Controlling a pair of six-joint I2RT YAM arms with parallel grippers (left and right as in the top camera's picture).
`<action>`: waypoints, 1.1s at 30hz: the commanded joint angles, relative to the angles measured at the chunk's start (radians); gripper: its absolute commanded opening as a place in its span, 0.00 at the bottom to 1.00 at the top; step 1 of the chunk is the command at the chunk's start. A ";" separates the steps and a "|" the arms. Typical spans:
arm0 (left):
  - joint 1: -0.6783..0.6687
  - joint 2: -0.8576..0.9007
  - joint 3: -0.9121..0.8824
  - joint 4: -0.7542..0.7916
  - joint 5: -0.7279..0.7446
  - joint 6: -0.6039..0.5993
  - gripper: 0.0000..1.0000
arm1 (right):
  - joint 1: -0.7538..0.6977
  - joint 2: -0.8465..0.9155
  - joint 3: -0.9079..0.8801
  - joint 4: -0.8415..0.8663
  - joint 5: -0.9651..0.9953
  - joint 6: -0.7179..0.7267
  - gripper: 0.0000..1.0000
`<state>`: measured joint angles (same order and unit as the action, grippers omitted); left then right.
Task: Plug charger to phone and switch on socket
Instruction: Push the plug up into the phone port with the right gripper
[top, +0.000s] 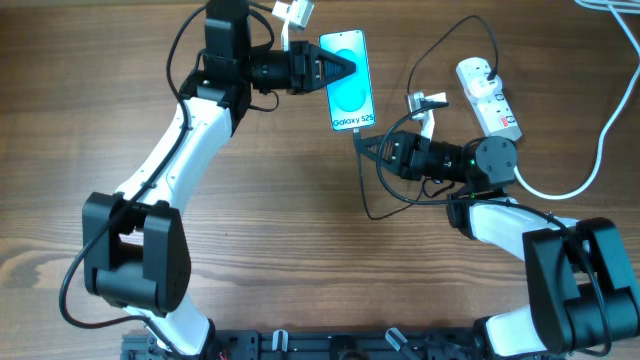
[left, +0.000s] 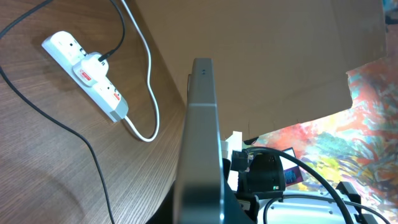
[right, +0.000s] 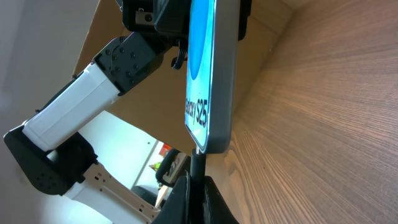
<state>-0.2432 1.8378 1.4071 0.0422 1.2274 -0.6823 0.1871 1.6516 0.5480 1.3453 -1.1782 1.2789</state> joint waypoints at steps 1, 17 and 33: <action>-0.011 -0.033 0.017 0.007 0.016 0.023 0.04 | 0.006 0.014 0.021 -0.001 0.030 -0.004 0.04; -0.023 -0.033 0.017 -0.008 0.043 0.028 0.04 | 0.004 0.014 0.021 -0.001 0.025 -0.077 0.04; -0.031 -0.033 0.017 -0.012 0.196 0.134 0.04 | 0.003 0.014 0.021 -0.019 0.056 -0.153 0.04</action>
<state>-0.2535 1.8378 1.4071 0.0372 1.3136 -0.5690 0.1959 1.6516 0.5480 1.3216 -1.2110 1.1461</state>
